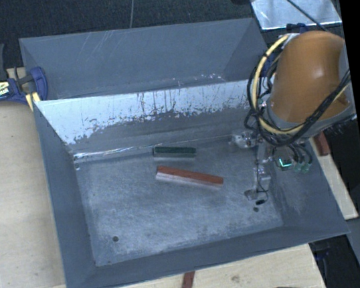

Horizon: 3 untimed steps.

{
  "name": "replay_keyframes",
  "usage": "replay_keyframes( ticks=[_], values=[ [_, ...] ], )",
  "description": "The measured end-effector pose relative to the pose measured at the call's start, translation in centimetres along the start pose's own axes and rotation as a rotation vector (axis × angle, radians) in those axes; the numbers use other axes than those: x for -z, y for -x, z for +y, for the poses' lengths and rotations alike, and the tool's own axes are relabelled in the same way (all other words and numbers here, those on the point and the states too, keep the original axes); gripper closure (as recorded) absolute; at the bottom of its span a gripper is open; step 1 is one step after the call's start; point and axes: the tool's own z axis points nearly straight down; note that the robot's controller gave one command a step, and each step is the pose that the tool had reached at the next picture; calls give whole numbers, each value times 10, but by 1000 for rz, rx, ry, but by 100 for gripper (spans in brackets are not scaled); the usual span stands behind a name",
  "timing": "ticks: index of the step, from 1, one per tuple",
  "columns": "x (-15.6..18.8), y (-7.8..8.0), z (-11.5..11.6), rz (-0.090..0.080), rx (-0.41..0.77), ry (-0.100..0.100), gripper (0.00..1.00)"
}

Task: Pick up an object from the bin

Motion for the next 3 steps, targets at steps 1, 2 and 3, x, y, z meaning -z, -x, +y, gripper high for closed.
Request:
replay_keyframes(
  ticks=[1,2,3],
  values=[
    [4,2,0,-9,2,-1,0],
    [-69,46,23,-14,17,-1,0],
    [-81,71,34,-3,28,0,0]
  ],
)
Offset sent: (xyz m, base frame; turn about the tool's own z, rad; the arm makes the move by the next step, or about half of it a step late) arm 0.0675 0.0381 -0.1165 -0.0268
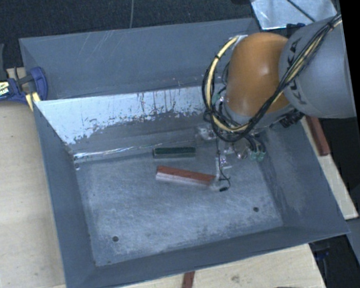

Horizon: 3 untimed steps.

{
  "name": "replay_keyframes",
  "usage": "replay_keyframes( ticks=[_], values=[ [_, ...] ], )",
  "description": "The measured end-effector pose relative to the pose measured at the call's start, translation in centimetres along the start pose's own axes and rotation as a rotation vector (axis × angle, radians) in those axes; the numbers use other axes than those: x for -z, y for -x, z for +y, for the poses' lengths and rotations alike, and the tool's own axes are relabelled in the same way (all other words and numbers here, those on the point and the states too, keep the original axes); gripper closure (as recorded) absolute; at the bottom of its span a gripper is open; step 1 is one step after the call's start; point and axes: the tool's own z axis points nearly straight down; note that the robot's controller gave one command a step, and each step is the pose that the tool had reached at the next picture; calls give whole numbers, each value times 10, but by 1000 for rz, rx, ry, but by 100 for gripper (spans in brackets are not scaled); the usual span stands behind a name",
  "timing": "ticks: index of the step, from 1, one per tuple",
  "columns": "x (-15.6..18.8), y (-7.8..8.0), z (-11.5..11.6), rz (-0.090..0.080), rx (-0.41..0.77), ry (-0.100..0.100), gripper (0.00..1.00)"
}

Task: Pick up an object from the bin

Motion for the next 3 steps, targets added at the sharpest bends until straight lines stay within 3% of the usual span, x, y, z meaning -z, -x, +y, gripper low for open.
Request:
replay_keyframes(
  ticks=[1,2,3],
  values=[
    [13,-14,12,-5,10,-1,0],
    [-35,-14,24,-6,2,0,0],
    [-34,-33,15,-5,-88,0,100]
  ],
)
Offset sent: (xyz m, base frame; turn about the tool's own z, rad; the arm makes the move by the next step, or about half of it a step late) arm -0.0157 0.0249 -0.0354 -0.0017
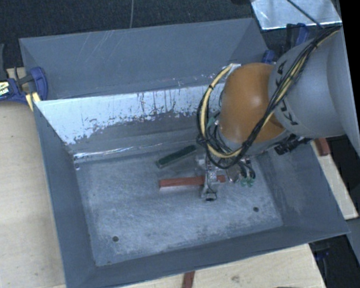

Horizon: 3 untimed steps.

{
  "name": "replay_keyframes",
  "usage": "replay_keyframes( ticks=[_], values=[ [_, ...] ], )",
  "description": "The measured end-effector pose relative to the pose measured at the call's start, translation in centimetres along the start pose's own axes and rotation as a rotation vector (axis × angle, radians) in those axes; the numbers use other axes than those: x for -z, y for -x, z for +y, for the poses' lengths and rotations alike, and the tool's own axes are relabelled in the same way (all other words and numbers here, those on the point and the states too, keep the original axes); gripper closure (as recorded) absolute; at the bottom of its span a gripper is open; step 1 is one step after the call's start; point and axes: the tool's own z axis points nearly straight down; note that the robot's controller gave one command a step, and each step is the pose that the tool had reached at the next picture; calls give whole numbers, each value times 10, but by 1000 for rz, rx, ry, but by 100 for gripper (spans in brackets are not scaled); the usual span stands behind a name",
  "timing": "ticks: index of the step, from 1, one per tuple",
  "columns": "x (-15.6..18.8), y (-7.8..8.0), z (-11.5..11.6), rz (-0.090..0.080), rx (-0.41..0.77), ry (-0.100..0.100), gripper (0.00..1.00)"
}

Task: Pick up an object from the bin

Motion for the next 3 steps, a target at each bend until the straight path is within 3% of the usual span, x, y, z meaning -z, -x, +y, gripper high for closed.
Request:
replay_keyframes(
  ticks=[3],
  values=[
    [3,-1,0,2,0,0,100]
  ],
)
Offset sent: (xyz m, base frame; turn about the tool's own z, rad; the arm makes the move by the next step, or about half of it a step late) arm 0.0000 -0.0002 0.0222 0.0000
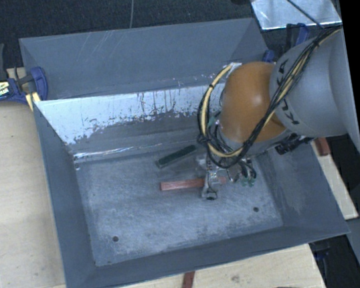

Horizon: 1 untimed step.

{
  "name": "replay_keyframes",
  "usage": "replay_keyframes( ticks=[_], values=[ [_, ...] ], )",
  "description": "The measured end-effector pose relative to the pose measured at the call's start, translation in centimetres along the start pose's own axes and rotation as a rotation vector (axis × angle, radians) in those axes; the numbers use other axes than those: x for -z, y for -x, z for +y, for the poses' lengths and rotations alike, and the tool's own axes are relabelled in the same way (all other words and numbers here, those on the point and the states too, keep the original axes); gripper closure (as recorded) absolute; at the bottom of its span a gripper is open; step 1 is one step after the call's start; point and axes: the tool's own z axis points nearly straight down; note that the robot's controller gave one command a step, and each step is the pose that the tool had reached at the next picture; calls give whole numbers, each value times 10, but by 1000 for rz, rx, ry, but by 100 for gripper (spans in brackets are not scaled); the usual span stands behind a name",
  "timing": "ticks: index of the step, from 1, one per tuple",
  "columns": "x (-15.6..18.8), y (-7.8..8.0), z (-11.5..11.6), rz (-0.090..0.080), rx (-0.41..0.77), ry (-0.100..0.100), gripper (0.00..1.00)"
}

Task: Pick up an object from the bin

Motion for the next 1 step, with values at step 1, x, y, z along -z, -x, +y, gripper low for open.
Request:
replay_keyframes(
  ticks=[1],
  values=[
    [17,-2,0,8,0,0,100]
  ],
)
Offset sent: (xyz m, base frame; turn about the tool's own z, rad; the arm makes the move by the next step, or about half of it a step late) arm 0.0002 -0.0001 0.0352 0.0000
